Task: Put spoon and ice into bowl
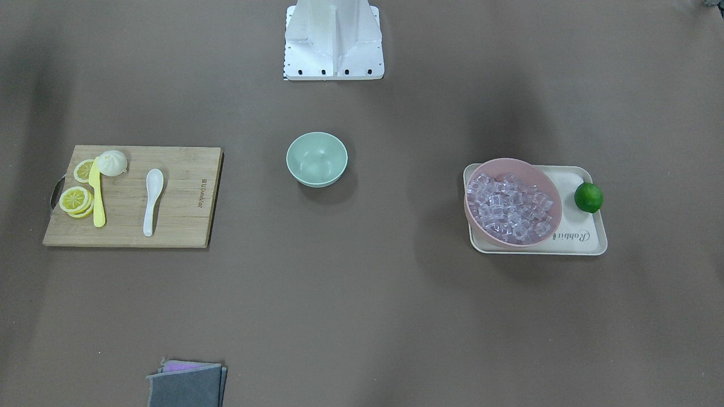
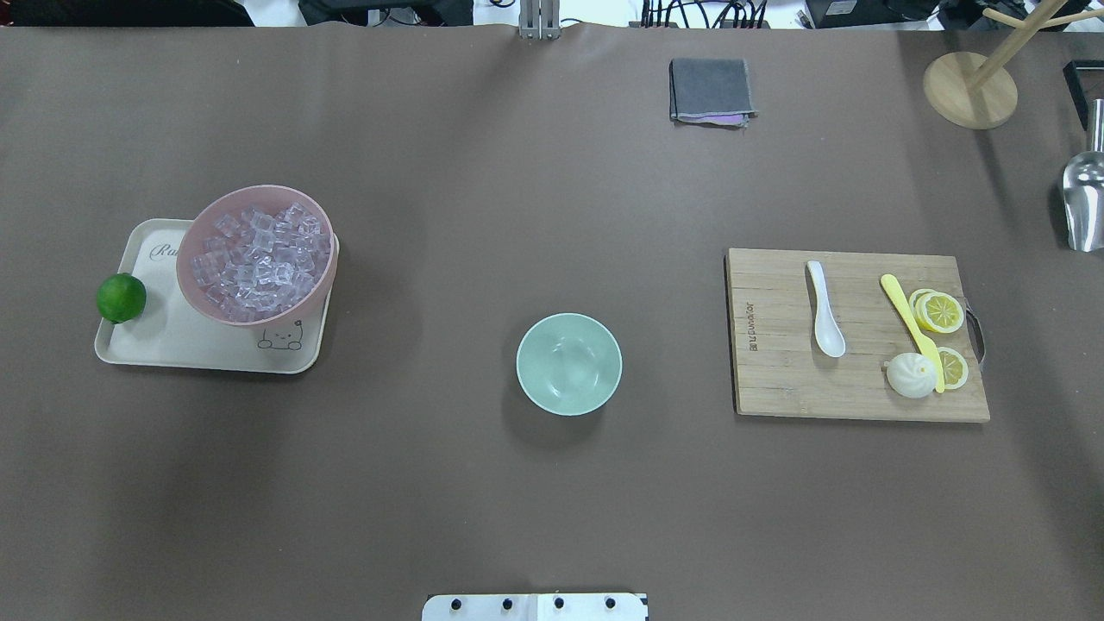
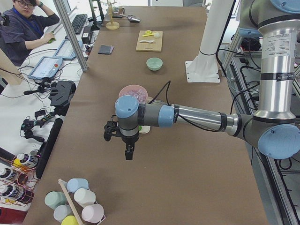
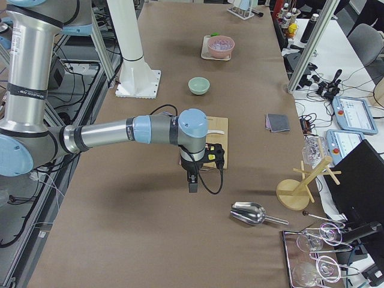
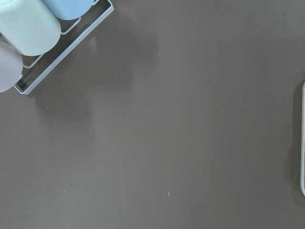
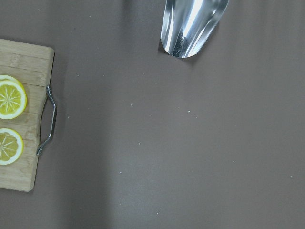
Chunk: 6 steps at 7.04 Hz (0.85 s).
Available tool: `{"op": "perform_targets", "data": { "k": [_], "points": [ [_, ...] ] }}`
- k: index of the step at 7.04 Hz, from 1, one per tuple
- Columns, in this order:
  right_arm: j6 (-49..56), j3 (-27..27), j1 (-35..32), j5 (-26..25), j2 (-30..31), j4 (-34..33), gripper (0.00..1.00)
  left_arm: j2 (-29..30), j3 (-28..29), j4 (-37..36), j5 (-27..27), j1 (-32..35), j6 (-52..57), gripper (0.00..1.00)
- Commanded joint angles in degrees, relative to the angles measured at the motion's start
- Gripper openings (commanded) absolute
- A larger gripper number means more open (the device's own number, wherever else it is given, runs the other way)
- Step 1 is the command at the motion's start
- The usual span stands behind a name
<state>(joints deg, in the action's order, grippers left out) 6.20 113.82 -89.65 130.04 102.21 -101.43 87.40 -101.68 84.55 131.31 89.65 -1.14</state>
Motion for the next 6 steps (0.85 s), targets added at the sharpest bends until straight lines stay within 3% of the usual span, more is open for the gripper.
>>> {"op": "perform_targets", "data": {
  "k": [1,3,6],
  "points": [
    [-0.04,-0.09,0.00,0.13,0.01,0.00,1.00,0.05,0.17,-0.09,0.00,-0.17,0.00,0.98],
    [-0.04,0.00,0.00,-0.04,-0.08,0.09,1.00,0.05,-0.70,0.00,0.00,-0.18,0.17,0.98],
    [-0.13,5.17,0.00,0.83,-0.69,0.35,1.00,0.31,-1.68,1.75,0.00,-0.18,0.00,0.98]
  ]
}}
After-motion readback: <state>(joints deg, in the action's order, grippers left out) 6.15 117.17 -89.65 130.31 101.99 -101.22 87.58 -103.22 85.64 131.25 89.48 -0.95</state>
